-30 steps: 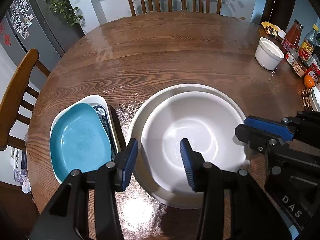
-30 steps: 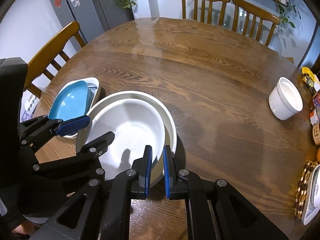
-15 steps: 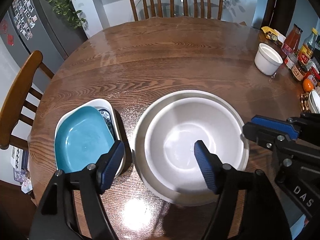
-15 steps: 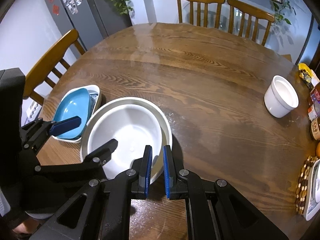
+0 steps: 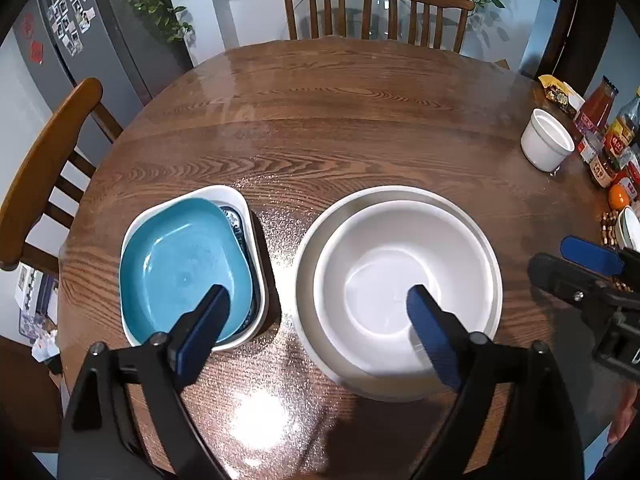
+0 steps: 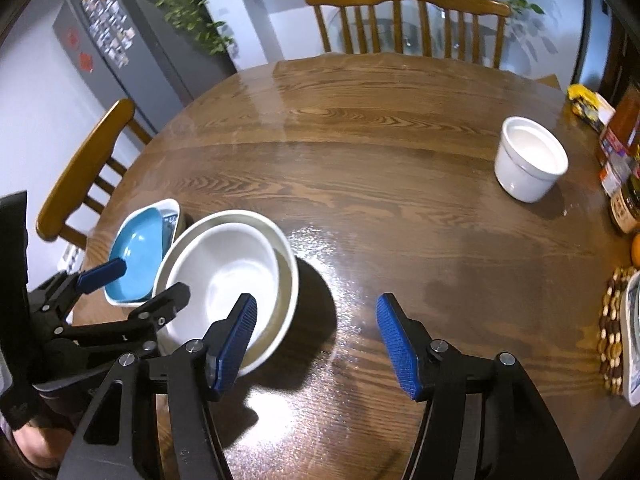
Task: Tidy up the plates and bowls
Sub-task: 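Open both tools and move them to the small white bowl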
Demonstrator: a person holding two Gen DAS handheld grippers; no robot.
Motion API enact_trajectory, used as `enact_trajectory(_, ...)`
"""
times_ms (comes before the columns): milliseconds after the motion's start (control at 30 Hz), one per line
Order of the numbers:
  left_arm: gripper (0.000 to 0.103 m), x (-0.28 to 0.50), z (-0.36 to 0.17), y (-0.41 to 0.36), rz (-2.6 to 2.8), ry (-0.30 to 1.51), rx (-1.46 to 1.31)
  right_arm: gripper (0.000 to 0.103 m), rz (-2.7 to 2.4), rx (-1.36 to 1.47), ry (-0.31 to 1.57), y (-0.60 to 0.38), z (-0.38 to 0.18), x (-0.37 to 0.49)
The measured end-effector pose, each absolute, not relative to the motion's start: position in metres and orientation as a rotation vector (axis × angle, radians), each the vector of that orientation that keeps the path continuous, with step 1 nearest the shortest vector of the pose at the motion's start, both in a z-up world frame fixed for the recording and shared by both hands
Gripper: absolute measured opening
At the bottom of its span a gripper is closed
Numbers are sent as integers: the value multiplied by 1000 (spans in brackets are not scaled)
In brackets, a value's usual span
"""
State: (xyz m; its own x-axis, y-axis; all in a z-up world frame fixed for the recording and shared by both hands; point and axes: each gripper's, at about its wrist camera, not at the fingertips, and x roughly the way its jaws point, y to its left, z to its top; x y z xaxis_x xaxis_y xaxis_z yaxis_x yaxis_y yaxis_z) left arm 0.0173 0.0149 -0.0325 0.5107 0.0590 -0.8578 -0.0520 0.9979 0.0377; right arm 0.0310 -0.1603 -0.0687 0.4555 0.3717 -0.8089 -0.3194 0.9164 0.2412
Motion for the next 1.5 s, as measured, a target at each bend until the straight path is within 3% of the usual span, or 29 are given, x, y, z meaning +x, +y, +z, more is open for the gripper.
enact_trajectory(500,102,12,-29,4,46,1046,1,64,347,191,1048,-215,-80,28)
enact_trajectory(1000,102,11,-26,-71,-114,1037,115,64,183,318,1017,-309,-83,5)
enact_trajectory(1500,102,5,-14,-149,-246,1006,220,64,101,332,912,-381,-50,-17)
